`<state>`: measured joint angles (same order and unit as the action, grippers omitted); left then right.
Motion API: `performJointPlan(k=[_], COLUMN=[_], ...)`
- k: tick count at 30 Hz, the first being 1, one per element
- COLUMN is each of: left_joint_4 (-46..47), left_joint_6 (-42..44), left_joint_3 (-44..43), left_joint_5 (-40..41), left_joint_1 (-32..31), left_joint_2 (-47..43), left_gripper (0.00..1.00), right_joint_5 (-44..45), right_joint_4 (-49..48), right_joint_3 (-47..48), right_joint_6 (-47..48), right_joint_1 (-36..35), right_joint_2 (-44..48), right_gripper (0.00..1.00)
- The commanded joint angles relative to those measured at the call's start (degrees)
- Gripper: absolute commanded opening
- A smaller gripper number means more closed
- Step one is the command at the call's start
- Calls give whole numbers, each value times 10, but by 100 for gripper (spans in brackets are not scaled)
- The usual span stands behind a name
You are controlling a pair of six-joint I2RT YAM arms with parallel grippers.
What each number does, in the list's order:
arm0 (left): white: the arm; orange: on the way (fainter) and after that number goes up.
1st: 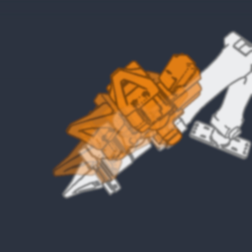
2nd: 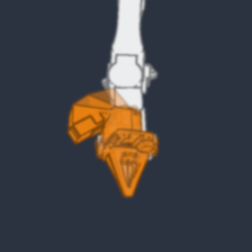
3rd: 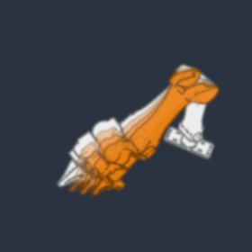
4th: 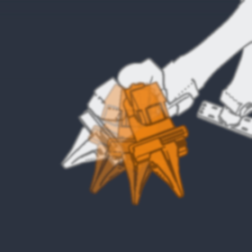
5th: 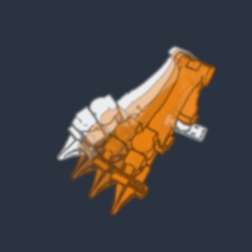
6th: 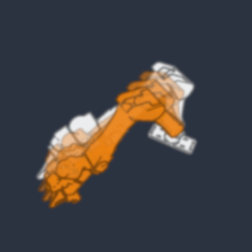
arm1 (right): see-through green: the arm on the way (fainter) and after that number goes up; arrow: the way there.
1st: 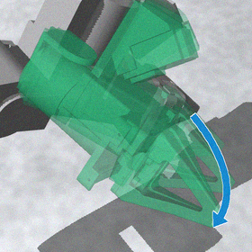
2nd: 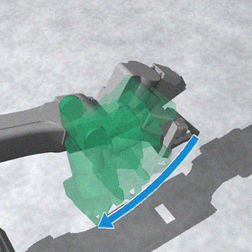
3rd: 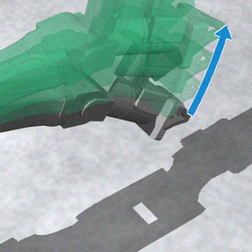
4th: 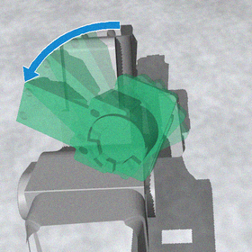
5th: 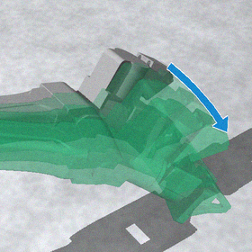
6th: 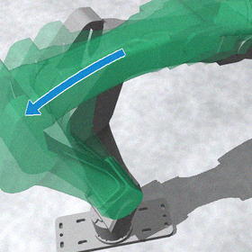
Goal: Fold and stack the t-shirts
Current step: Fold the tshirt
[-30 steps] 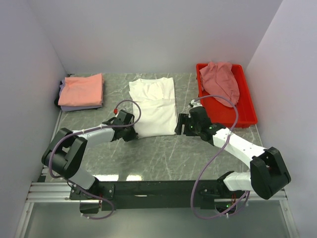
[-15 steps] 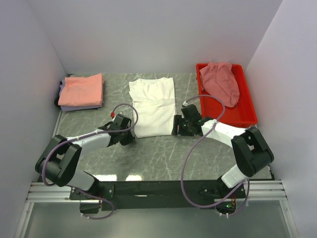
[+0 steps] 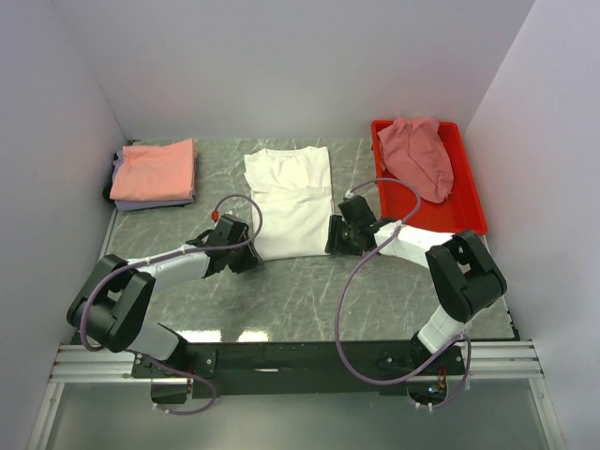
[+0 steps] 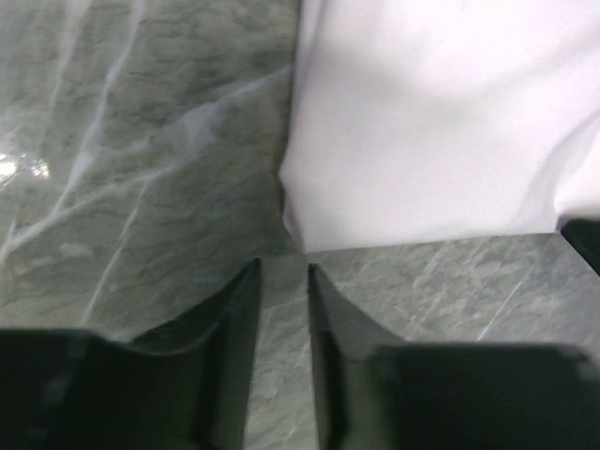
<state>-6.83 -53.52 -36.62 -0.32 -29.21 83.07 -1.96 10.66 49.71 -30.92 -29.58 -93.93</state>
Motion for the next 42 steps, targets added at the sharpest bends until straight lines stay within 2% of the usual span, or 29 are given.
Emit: performJointPlan(k=[1,4,11,14,15,16,18,22,26,32,33,38,42], left_joint_4=[42,39,19,1,1,1,1,6,-7,-85,-116,-199,-262], left_joint_6=[4,14,24,25,25,25,25,24,19,6,1,5,10], left_joint_3=[-11,-21,-67,-83,-84,-83,-75,-46,-9,38,43,43,14], left_joint_5=[-21,-14,1,1,2,1,1,1,1,2,1,-11,-12], left_joint_1=[1,1,1,1,1,1,1,1,-4,-28,-33,-47,-48], left_joint_2=[-16,-11,50,80,86,87,84,65,11,-146,-196,-376,-467], left_gripper=[35,38,34,17,7,3,1,1,1,1,1,1,1], right_joint_5=[19,19,7,-1,-2,-3,-8,-27,-62,-123,-137,-182,-210], right_joint_4=[-1,-5,-13,-13,-16,-16,-17,-5,16,95,125,218,294], right_joint_3=[15,13,6,10,10,9,6,-11,-45,-88,-89,-81,-45], right_joint_6=[-12,-15,-18,-19,-19,-19,-18,-12,-2,21,28,32,31], right_joint_1=[6,8,15,19,19,18,19,17,14,-27,-34,-73,-102], right_joint_2=[-15,-13,-20,-32,-33,-33,-31,-12,57,180,212,298,359], right_gripper=[59,54,41,28,16,11,0,0,0,0,0,0,0])
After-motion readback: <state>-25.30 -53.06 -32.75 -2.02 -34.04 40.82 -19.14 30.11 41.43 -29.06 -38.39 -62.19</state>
